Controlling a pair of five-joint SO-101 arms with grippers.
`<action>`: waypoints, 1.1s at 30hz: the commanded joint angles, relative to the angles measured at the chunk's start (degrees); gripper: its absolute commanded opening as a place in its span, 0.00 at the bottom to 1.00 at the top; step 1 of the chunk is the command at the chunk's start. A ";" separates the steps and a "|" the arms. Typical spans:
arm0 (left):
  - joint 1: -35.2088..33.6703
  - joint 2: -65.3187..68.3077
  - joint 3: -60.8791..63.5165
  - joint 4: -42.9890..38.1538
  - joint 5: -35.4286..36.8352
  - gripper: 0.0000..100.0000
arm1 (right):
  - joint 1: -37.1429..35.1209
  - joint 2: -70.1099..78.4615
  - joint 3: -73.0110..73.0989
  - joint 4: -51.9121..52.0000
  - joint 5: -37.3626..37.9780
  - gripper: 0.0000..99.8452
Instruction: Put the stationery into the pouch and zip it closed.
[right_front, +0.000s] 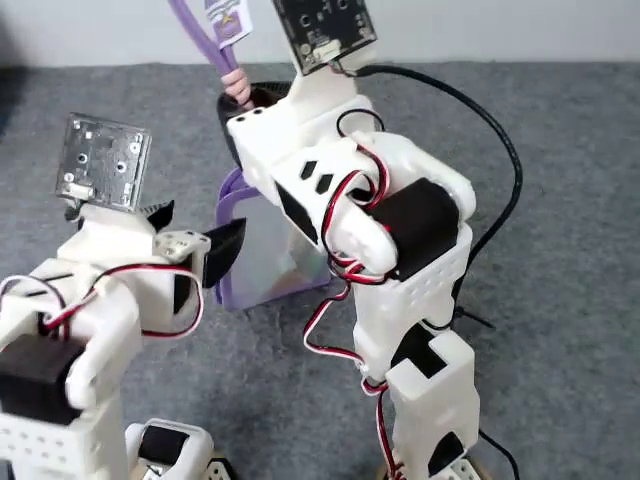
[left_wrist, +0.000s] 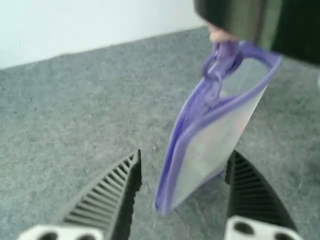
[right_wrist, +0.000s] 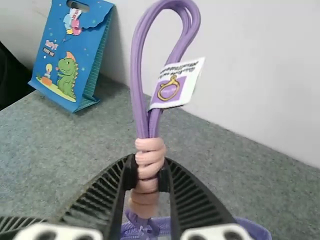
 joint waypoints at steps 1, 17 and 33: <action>-0.18 0.26 2.77 -6.15 -0.97 0.27 | -0.66 -4.79 -1.76 2.33 0.62 0.01; 5.36 0.26 17.01 -24.88 -0.88 0.22 | -1.01 -4.97 -1.76 2.33 0.35 0.01; 8.44 -0.26 21.32 -28.04 -0.18 0.01 | 1.10 -4.53 -1.76 2.15 0.26 0.01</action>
